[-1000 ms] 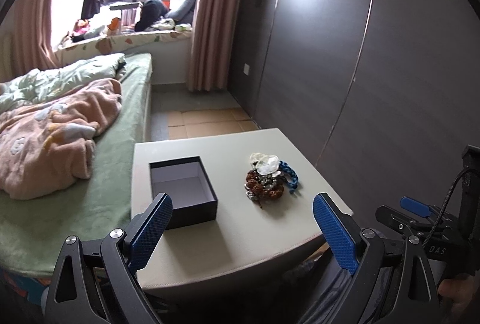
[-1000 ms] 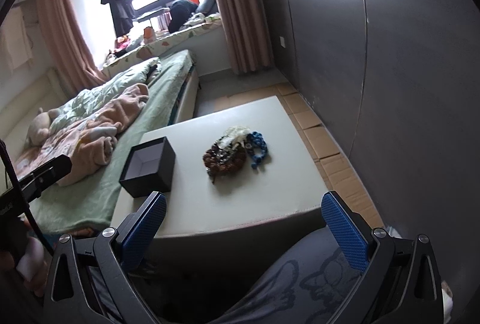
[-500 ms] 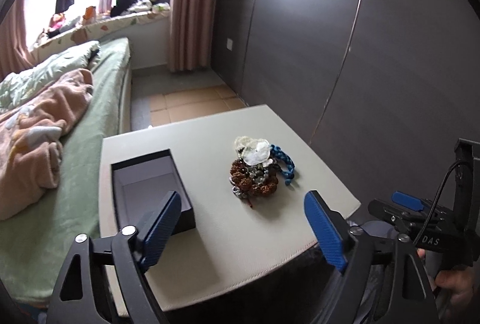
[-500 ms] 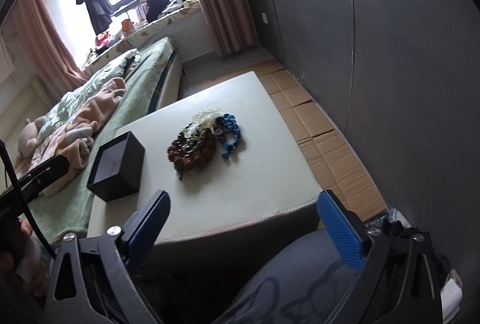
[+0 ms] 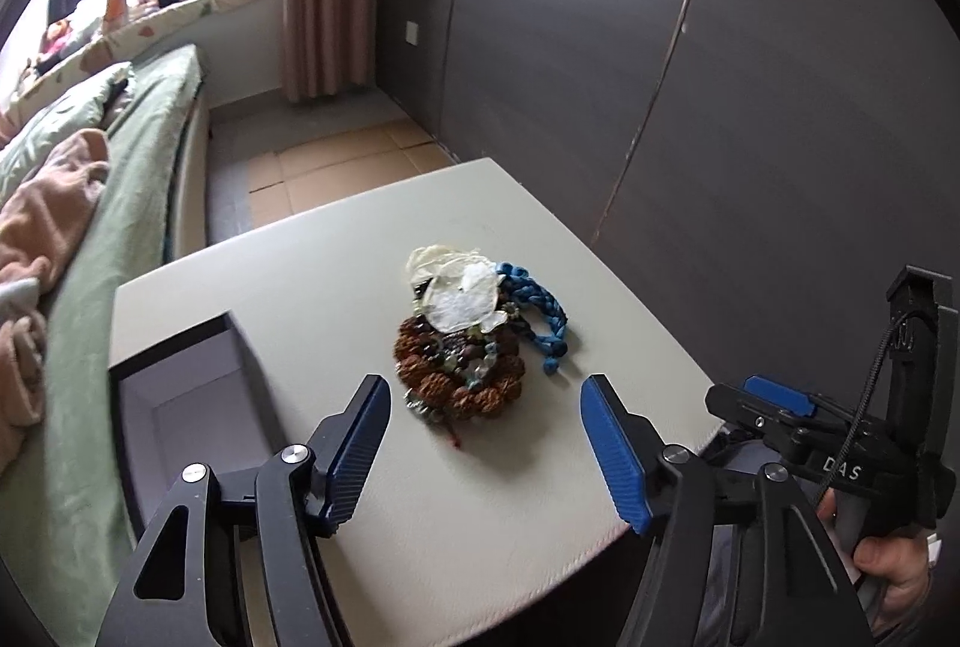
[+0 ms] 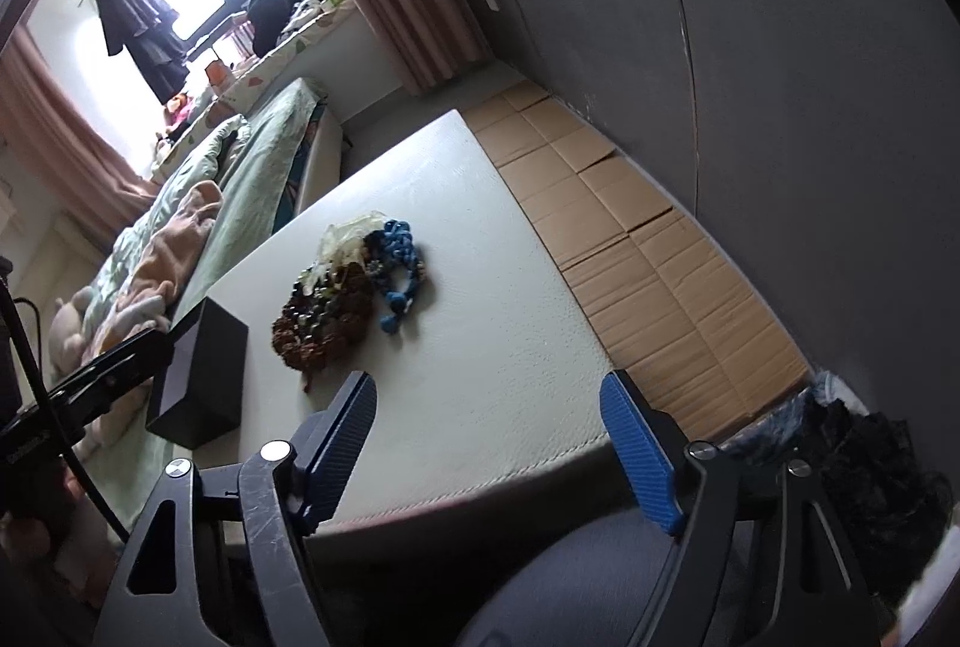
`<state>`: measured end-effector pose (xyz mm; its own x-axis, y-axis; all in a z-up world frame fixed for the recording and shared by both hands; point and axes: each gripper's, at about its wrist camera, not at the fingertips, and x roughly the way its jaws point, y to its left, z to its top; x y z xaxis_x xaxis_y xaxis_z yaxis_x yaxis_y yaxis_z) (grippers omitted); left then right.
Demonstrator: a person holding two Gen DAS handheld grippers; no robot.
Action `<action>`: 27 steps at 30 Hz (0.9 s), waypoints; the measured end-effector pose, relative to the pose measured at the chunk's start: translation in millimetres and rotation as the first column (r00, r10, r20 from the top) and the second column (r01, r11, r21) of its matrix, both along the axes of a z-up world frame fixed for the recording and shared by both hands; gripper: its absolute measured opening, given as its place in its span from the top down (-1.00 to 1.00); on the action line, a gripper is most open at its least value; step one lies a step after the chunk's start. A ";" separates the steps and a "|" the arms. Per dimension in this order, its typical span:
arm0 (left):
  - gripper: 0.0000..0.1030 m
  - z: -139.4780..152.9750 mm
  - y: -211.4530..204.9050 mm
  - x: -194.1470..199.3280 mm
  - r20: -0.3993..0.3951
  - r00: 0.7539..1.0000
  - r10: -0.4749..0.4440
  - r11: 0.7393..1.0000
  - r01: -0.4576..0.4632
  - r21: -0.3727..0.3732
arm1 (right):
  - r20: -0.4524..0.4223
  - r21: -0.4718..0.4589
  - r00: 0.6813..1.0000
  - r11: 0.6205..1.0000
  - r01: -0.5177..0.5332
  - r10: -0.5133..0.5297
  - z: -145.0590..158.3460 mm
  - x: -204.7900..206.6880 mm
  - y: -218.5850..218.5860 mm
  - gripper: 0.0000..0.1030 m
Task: Organize jewelry
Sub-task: 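Reach the left tool into the jewelry pile and grasp the white cloth pouch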
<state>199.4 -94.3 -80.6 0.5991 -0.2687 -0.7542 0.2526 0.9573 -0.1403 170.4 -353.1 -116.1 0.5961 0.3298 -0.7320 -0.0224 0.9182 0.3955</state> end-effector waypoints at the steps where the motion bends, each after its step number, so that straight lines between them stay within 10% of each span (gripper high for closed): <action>1: -0.25 -3.0 -3.9 6.4 -0.010 1.000 0.000 1.000 0.001 0.009 | -0.006 0.007 1.000 1.000 0.003 -0.003 -3.1 2.8 -1.1 -0.46; 15: -0.03 -37.4 -33.0 82.8 -0.073 0.997 0.010 0.998 -0.005 0.064 | -0.065 0.109 0.998 0.994 0.020 -0.013 -8.8 30.9 -8.6 -0.45; 18: 0.35 -47.0 -34.7 95.4 -0.096 0.995 0.014 0.998 -0.008 0.058 | -0.085 0.138 0.996 0.990 0.017 -0.006 -8.0 42.7 -7.5 -0.45; 20: 0.97 -56.3 -33.2 107.8 -0.142 0.990 0.007 0.999 -0.001 0.039 | -0.089 0.165 0.996 0.986 0.013 0.002 -7.0 48.9 -6.3 -0.45; 27: 0.99 -21.0 -16.6 99.1 -0.052 0.999 0.002 1.000 -0.003 -0.027 | -0.097 0.114 0.993 0.992 -0.061 0.073 -8.6 86.5 25.1 -0.35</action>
